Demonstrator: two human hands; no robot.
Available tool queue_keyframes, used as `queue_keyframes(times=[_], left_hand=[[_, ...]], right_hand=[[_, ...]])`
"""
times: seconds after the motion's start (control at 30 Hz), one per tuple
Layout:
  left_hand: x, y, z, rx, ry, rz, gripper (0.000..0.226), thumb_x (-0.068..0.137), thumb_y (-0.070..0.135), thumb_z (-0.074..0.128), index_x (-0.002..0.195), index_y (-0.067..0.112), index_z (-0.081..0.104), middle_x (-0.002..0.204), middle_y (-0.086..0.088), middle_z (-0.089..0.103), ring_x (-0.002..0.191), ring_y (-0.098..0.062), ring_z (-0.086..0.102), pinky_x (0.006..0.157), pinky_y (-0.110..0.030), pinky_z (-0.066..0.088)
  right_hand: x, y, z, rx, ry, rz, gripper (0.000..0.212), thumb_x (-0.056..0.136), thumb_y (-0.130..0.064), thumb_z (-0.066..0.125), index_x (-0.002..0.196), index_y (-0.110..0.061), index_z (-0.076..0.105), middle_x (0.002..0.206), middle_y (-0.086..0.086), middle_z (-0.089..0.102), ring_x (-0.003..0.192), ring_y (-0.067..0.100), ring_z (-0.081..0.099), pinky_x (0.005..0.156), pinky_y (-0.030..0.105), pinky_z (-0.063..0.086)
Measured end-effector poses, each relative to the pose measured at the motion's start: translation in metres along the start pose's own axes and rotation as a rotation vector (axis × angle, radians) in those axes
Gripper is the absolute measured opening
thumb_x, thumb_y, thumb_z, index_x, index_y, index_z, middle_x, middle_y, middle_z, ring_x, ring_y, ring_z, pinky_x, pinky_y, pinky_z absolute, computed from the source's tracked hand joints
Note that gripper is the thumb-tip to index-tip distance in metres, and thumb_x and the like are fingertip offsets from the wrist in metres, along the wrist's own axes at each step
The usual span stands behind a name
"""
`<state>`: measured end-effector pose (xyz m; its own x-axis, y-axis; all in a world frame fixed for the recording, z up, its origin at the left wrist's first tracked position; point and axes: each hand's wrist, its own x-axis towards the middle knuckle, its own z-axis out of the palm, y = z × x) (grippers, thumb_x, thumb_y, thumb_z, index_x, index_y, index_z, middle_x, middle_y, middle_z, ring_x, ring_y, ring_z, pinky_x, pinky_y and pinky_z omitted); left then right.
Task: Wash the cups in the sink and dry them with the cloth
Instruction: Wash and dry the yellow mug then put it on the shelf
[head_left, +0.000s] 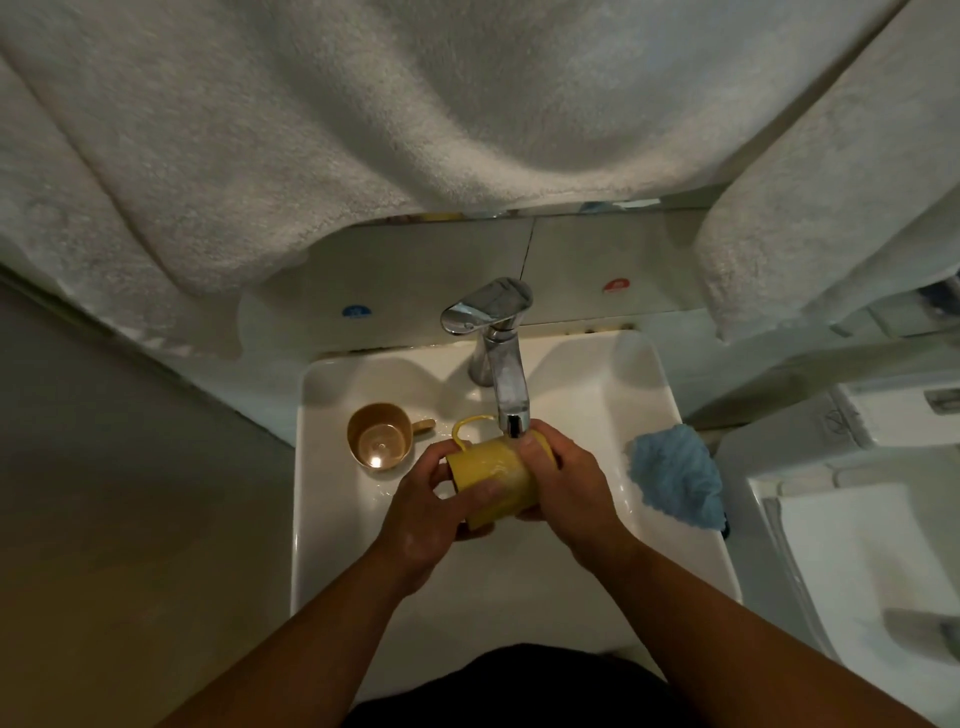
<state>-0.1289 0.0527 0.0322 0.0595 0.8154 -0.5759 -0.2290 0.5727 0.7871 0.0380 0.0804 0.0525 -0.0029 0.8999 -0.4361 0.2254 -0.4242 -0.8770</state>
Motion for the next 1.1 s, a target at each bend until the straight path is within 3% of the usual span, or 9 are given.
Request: queue_keyframes(times=[0.17, 0.27, 0.43, 0.6, 0.77, 0.87, 0.93, 1.0, 1.1], left_hand=[[-0.002, -0.004, 0.002, 0.064, 0.008, 0.052, 0.061, 0.075, 0.015, 0.089, 0.126, 0.034, 0.060, 0.124, 0.002, 0.064, 0.106, -0.026, 0.068, 0.076, -0.047, 0.063], [-0.002, -0.007, 0.005, 0.135, 0.021, 0.084, 0.066, 0.070, 0.025, 0.093, 0.125, 0.039, 0.059, 0.127, 0.004, 0.060, 0.105, -0.027, 0.068, 0.075, -0.049, 0.064], [-0.002, -0.008, 0.002, 0.214, 0.037, 0.120, 0.068, 0.059, 0.042, 0.092, 0.118, 0.051, 0.060, 0.116, 0.012, 0.068, 0.100, -0.022, 0.072, 0.079, -0.051, 0.063], [-0.003, -0.006, 0.005, 0.277, 0.008, 0.155, 0.075, 0.056, 0.036, 0.098, 0.121, 0.045, 0.061, 0.115, 0.011, 0.069, 0.099, -0.022, 0.071, 0.080, -0.052, 0.062], [-0.003, -0.005, 0.000, 0.247, -0.001, 0.155, 0.080, 0.053, 0.034, 0.097, 0.124, 0.044, 0.062, 0.115, 0.010, 0.072, 0.102, -0.020, 0.072, 0.085, -0.048, 0.062], [-0.002, 0.000, -0.002, 0.212, -0.019, 0.149, 0.072, 0.055, 0.033, 0.096, 0.118, 0.048, 0.064, 0.115, 0.007, 0.070, 0.105, -0.027, 0.070, 0.077, -0.045, 0.063], [-0.003, 0.001, 0.000, 0.206, -0.028, 0.140, 0.068, 0.057, 0.043, 0.092, 0.116, 0.054, 0.061, 0.118, 0.005, 0.067, 0.108, -0.026, 0.067, 0.080, -0.050, 0.063], [-0.004, 0.003, 0.002, 0.192, -0.037, 0.150, 0.066, 0.059, 0.050, 0.087, 0.118, 0.057, 0.057, 0.123, 0.003, 0.064, 0.111, -0.025, 0.065, 0.085, -0.051, 0.061], [-0.003, 0.004, -0.002, 0.064, -0.014, 0.130, 0.056, 0.066, 0.045, 0.082, 0.115, 0.054, 0.057, 0.128, -0.002, 0.060, 0.112, -0.029, 0.064, 0.080, -0.043, 0.061]], right_hand=[[0.002, 0.003, 0.005, -0.054, -0.053, 0.087, 0.049, 0.086, -0.054, 0.068, 0.128, -0.033, 0.054, 0.117, -0.006, 0.060, 0.104, 0.020, 0.062, 0.075, 0.043, 0.064], [0.007, 0.001, 0.005, -0.032, 0.058, 0.122, 0.031, 0.093, -0.053, 0.055, 0.116, -0.034, 0.064, 0.109, 0.000, 0.064, 0.102, 0.026, 0.063, 0.070, 0.049, 0.064], [0.005, 0.008, 0.006, -0.106, -0.086, 0.064, 0.074, 0.061, -0.062, 0.080, 0.125, -0.036, 0.052, 0.111, -0.008, 0.064, 0.101, 0.016, 0.066, 0.082, 0.043, 0.061], [0.005, 0.005, 0.007, -0.147, 0.101, 0.011, 0.052, 0.079, -0.067, 0.052, 0.120, -0.036, 0.062, 0.106, -0.008, 0.067, 0.099, 0.018, 0.065, 0.083, 0.050, 0.060], [0.002, 0.002, 0.005, -0.154, -0.111, -0.030, 0.064, 0.055, -0.062, 0.081, 0.110, -0.041, 0.057, 0.102, -0.014, 0.068, 0.095, 0.009, 0.067, 0.083, 0.035, 0.060], [0.004, 0.002, 0.003, -0.091, 0.007, -0.001, 0.038, 0.078, -0.066, 0.063, 0.105, -0.040, 0.066, 0.097, -0.011, 0.070, 0.096, 0.017, 0.068, 0.081, 0.048, 0.061], [0.002, -0.003, 0.004, -0.038, 0.029, 0.026, 0.018, 0.094, -0.050, 0.058, 0.100, -0.037, 0.069, 0.098, -0.005, 0.070, 0.097, 0.021, 0.067, 0.072, 0.048, 0.064], [-0.001, -0.010, 0.004, 0.034, -0.011, 0.055, 0.013, 0.099, -0.037, 0.057, 0.097, -0.033, 0.069, 0.101, 0.000, 0.067, 0.098, 0.024, 0.064, 0.065, 0.043, 0.064], [-0.003, -0.013, -0.002, 0.150, -0.163, 0.109, 0.015, 0.099, -0.030, 0.061, 0.113, -0.028, 0.066, 0.113, 0.002, 0.063, 0.104, 0.027, 0.063, 0.075, 0.047, 0.063]])
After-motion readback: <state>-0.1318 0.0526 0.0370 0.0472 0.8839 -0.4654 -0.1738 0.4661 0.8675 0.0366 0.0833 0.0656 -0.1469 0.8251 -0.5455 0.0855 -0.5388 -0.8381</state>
